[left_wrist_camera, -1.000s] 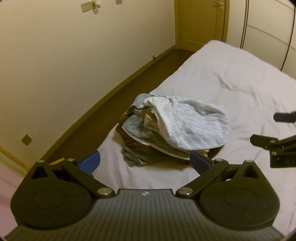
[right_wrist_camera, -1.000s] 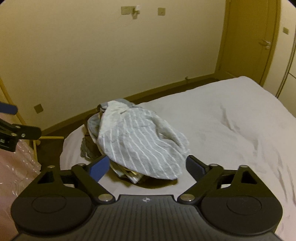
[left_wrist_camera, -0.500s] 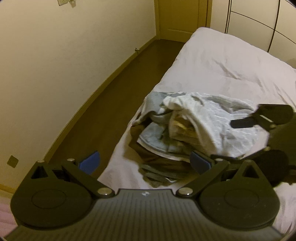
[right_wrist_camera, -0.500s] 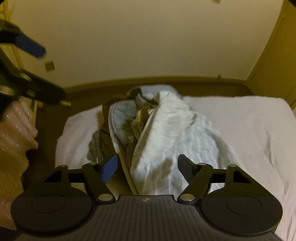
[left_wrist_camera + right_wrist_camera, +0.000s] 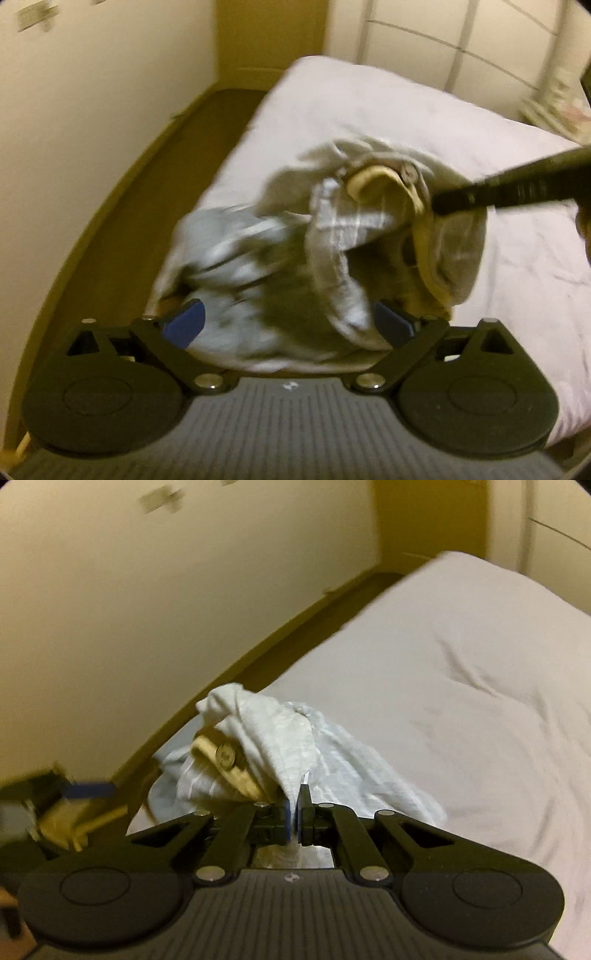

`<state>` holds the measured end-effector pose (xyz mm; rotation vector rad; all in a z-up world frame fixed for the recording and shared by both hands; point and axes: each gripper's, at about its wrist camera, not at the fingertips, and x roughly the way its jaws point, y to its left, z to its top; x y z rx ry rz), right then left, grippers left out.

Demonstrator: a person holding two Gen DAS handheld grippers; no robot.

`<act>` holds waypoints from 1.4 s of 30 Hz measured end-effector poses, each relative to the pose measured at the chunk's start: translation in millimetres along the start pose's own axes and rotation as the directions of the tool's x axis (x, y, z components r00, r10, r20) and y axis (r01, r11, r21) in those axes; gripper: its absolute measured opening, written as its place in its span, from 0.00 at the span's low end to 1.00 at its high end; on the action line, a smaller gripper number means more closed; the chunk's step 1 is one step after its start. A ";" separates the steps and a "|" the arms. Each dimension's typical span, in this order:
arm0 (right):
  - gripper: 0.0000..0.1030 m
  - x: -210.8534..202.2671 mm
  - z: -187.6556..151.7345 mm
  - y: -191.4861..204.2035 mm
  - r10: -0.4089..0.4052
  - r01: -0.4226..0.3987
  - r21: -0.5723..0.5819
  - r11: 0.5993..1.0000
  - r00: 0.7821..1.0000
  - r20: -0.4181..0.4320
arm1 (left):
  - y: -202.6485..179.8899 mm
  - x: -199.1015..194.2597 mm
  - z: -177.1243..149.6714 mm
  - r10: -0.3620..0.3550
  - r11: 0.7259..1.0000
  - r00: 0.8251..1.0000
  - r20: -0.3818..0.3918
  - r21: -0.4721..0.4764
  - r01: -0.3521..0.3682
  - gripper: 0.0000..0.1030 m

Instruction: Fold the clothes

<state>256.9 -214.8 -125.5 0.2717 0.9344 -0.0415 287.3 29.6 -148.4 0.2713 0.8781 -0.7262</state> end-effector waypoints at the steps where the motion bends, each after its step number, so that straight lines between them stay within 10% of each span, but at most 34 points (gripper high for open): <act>1: 0.03 -7.8 -0.5 -10.2 -0.005 0.005 0.034 0.999 1.000 0.011 | -8.6 5.1 3.5 -0.028 0.999 1.000 0.008 0.022 0.028 0.91; 8: 0.02 -58.1 -8.1 -54.8 -0.071 0.058 0.153 0.986 0.994 0.079 | -64.7 51.7 30.8 -0.092 0.980 0.995 0.027 0.179 0.086 0.80; 13: 0.02 -94.0 -17.2 -80.6 -0.160 0.123 0.239 0.963 0.977 0.141 | -78.8 76.2 38.3 -0.054 0.964 0.998 -0.027 0.258 0.059 0.14; 15: 0.02 -108.1 -25.8 -92.5 -0.204 0.153 0.283 0.947 0.966 0.161 | -75.9 73.5 40.8 -0.069 0.962 0.997 -0.024 0.262 0.073 0.06; 24: 0.02 -182.9 -86.3 -143.9 -0.437 0.267 0.530 0.805 0.871 0.224 | -95.1 31.0 76.4 -0.242 0.925 0.967 0.084 0.319 0.204 0.04; 35: 0.02 -319.7 -226.6 -246.0 -0.708 0.370 0.765 0.527 0.689 0.155 | -241.9 5.4 81.9 -0.409 0.844 0.908 0.093 0.416 0.338 0.04; 42: 0.02 -381.8 -318.0 -347.0 -0.683 0.359 0.759 0.543 0.715 0.150 | -363.8 8.1 39.3 -0.347 0.826 0.938 0.010 0.476 0.300 0.04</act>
